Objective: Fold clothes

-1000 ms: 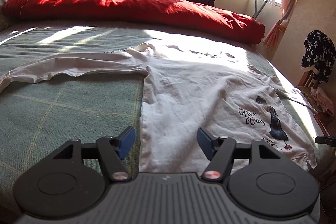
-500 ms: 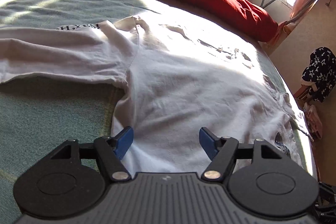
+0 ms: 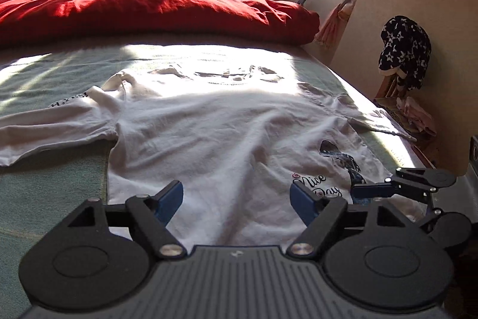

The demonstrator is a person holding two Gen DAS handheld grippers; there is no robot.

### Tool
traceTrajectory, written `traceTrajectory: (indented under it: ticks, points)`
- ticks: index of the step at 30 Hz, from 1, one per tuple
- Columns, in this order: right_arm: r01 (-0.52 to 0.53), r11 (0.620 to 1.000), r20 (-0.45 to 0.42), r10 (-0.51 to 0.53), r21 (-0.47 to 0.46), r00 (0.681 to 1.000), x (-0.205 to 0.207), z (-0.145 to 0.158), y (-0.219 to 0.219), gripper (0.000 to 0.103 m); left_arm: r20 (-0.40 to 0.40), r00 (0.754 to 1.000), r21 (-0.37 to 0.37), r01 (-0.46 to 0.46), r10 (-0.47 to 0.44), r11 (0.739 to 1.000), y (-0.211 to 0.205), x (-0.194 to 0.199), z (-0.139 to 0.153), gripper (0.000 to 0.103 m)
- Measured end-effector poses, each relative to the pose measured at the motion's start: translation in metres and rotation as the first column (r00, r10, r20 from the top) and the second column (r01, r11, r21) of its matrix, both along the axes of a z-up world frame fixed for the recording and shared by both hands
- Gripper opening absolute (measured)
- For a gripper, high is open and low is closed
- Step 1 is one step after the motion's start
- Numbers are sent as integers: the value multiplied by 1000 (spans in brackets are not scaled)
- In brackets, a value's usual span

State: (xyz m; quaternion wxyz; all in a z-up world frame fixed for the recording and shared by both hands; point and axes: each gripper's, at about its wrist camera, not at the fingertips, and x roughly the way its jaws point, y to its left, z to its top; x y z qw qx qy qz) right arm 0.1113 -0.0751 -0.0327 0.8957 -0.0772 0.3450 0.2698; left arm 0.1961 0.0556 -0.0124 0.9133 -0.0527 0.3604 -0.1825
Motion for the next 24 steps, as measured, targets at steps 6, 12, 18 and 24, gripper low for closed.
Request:
traceTrajectory:
  ticks: [6,12,18,24]
  points:
    - [22,999,-52,-25,-44,998,-23,-36,2,86,-78,986,56,-140,144,989,35,3,-49,79]
    - [50,999,-82,-48,21,995,-56,-45,-31,101,-53,992,60,-115,118,992,29,5,-32,77]
    - [64,997,-74,-66,-35,995,-56,-47,-20,103,-30,1000,-65,-11,9,998,10,22,-19,81]
    - [55,998,-66,-56,-16,996,-58,-50,-25,103,-114,979,12,-167,168,986,25,70,-54,80]
